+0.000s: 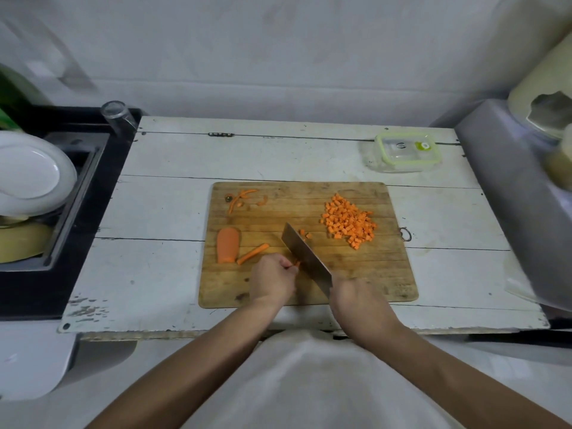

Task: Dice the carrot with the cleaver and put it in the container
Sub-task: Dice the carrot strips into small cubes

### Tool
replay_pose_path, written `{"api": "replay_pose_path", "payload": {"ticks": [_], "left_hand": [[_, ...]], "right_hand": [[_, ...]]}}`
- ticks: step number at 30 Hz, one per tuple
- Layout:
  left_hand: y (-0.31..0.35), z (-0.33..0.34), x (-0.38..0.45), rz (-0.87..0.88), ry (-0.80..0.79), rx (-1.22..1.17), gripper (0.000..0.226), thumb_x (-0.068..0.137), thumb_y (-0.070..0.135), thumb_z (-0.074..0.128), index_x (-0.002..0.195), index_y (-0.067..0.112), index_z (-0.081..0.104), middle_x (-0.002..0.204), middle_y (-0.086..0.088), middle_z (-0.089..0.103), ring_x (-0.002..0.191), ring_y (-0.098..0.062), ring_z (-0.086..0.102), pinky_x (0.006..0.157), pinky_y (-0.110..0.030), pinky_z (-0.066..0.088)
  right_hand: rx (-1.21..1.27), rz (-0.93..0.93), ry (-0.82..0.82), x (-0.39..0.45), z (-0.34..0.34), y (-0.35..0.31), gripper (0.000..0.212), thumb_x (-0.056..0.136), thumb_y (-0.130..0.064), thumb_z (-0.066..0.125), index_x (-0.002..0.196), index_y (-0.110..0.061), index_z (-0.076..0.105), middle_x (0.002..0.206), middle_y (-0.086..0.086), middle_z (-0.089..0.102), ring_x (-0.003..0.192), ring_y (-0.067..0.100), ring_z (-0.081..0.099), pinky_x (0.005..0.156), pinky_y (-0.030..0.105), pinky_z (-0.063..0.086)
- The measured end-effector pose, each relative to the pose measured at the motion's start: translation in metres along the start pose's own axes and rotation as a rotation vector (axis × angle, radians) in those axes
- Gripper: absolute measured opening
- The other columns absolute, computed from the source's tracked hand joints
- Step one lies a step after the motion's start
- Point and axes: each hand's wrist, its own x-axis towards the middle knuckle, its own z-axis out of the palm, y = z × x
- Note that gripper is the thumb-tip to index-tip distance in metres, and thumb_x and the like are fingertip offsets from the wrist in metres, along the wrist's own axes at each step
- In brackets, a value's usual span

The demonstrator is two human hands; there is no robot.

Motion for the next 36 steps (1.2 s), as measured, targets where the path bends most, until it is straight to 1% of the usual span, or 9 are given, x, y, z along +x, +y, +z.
{"api": "replay_pose_path", "payload": {"ticks": [6, 14, 17, 19, 22, 25, 30, 32, 36], "left_hand": [[-0.004, -0.004, -0.009, -0.020, -0.017, -0.113, 0.017, 0.096, 0.016, 0.069, 0.081, 0.024, 0.066, 0.078, -0.001, 0.073, 0.057, -0.017, 0.073, 0.062, -0.044, 0.064], [0.000, -0.006, -0.004, -0.064, -0.008, -0.070, 0.016, 0.097, 0.021, 0.068, 0.080, 0.019, 0.067, 0.063, -0.005, 0.072, 0.051, -0.020, 0.071, 0.064, -0.043, 0.064], [0.003, -0.007, -0.001, -0.093, -0.008, -0.064, 0.017, 0.095, 0.020, 0.069, 0.079, 0.017, 0.066, 0.065, -0.007, 0.072, 0.049, -0.022, 0.071, 0.061, -0.043, 0.064], [0.003, -0.006, -0.002, -0.089, -0.009, -0.082, 0.017, 0.095, 0.018, 0.069, 0.078, 0.016, 0.067, 0.068, -0.007, 0.072, 0.049, -0.023, 0.071, 0.056, -0.040, 0.063], [-0.001, -0.009, -0.004, -0.061, -0.022, -0.117, 0.021, 0.096, 0.016, 0.068, 0.075, 0.017, 0.067, 0.068, -0.007, 0.072, 0.051, -0.023, 0.071, 0.055, -0.038, 0.061], [-0.008, -0.023, -0.006, -0.049, 0.004, -0.178, 0.019, 0.100, 0.017, 0.063, 0.081, 0.017, 0.067, 0.073, -0.002, 0.072, 0.058, -0.024, 0.073, 0.063, -0.048, 0.063], [-0.021, -0.064, -0.006, 0.305, 0.307, 0.231, 0.009, 0.100, 0.018, 0.061, 0.106, 0.019, 0.068, 0.096, 0.002, 0.069, 0.081, -0.021, 0.068, 0.071, -0.036, 0.058], [-0.024, -0.071, 0.000, 0.408, 0.260, 0.478, 0.013, 0.100, 0.021, 0.060, 0.111, 0.019, 0.067, 0.102, -0.002, 0.064, 0.081, -0.026, 0.067, 0.068, -0.039, 0.058], [-0.020, -0.069, 0.007, 0.357, 0.189, 0.766, 0.013, 0.100, 0.016, 0.057, 0.110, 0.018, 0.066, 0.100, -0.003, 0.057, 0.082, -0.026, 0.066, 0.059, -0.034, 0.046]], "right_hand": [[0.108, 0.052, 0.037, -0.013, -0.014, 0.008, 0.015, 0.103, -0.025, 0.042, 0.110, -0.018, 0.052, 0.092, 0.008, 0.070, 0.078, 0.029, 0.065, 0.064, 0.038, 0.050], [-0.040, 0.049, -0.084, -0.023, -0.006, 0.007, 0.008, 0.099, -0.017, 0.048, 0.102, -0.021, 0.043, 0.079, 0.002, 0.058, 0.061, 0.024, 0.046, 0.043, 0.027, 0.022], [-0.115, 0.002, -0.077, -0.012, -0.002, -0.001, 0.019, 0.093, -0.004, 0.049, 0.098, -0.020, 0.039, 0.083, 0.006, 0.067, 0.050, 0.020, 0.037, 0.044, 0.030, 0.023], [-0.058, 0.009, -0.040, -0.004, -0.004, -0.002, 0.012, 0.097, -0.010, 0.046, 0.103, -0.021, 0.047, 0.086, 0.007, 0.068, 0.056, 0.024, 0.044, 0.046, 0.031, 0.030], [0.082, 0.028, 0.009, -0.003, -0.007, 0.005, 0.018, 0.102, -0.025, 0.042, 0.111, -0.018, 0.055, 0.087, 0.008, 0.069, 0.072, 0.030, 0.061, 0.061, 0.038, 0.047], [0.175, 0.029, 0.018, -0.015, -0.009, 0.017, 0.014, 0.102, -0.028, 0.043, 0.098, -0.019, 0.052, 0.080, 0.004, 0.065, 0.071, 0.027, 0.060, 0.060, 0.037, 0.041], [0.107, -0.020, -0.072, -0.021, -0.003, 0.012, 0.015, 0.102, -0.028, 0.042, 0.107, -0.018, 0.052, 0.093, 0.009, 0.067, 0.080, 0.029, 0.058, 0.062, 0.036, 0.037], [0.056, -0.037, -0.089, -0.017, 0.002, 0.006, 0.015, 0.102, -0.025, 0.041, 0.110, -0.016, 0.051, 0.097, 0.011, 0.067, 0.085, 0.031, 0.063, 0.065, 0.038, 0.043], [0.095, 0.045, -0.008, 0.002, 0.000, 0.005, 0.015, 0.101, -0.018, 0.043, 0.111, -0.016, 0.054, 0.083, 0.008, 0.066, 0.069, 0.027, 0.059, 0.058, 0.037, 0.048]]}}
